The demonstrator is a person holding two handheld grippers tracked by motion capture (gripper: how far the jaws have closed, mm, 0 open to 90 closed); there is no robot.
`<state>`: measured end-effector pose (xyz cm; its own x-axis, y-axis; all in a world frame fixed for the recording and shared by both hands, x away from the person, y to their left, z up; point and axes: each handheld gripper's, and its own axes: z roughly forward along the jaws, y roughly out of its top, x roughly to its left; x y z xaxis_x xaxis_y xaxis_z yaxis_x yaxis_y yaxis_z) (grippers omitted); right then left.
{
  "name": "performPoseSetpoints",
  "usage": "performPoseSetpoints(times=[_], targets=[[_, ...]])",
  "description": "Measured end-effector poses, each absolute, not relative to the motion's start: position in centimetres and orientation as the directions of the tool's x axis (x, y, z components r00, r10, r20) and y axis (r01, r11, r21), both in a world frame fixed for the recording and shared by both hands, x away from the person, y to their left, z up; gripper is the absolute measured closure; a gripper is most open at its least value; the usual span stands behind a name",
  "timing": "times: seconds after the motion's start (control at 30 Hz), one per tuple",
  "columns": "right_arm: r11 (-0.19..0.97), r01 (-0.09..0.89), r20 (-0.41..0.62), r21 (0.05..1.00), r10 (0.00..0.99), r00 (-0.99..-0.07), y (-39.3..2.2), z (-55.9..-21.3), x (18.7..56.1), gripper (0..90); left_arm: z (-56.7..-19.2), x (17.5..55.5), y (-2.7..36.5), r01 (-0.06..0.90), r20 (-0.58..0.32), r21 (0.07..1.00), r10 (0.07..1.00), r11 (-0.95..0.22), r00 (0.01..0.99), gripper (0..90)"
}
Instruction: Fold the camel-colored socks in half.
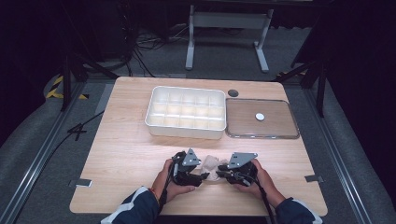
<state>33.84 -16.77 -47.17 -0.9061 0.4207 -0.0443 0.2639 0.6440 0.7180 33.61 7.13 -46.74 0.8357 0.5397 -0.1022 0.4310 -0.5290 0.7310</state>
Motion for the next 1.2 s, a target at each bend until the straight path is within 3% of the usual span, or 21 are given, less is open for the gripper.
performPoseSetpoints(times=[0.27,0.47,0.63,0.93,1.2], targets=[[0.652,0.245,-0.084,0.717,0.43,-0.899,-16.8,-46.7,33.5,68.9,-47.7,33.9,6.7,0.439,-0.113,0.699,0.519,-0.565,0.847,39.0],[0.619,0.198,-0.115,0.76,0.428,-0.896,-17.0,-45.2,32.9,79.7,-47.9,34.1,6.7,0.438,-0.116,0.701,0.516,-0.563,0.849,38.0],[0.695,0.169,-0.171,0.698,0.392,-0.904,-16.2,-45.9,32.9,80.9,-47.9,34.1,6.7,0.436,-0.114,0.702,0.516,-0.563,0.849,37.7],[0.683,0.252,-0.078,0.685,0.413,-0.907,-16.4,-46.8,33.6,81.2,-47.4,34.3,7.2,0.459,-0.128,0.682,0.526,-0.568,0.841,35.3],[0.681,0.257,-0.07,0.686,0.413,-0.908,-16.4,-46.8,33.7,81.5,-47.5,34.2,6.8,0.469,-0.144,0.673,0.521,-0.572,0.841,38.8]])
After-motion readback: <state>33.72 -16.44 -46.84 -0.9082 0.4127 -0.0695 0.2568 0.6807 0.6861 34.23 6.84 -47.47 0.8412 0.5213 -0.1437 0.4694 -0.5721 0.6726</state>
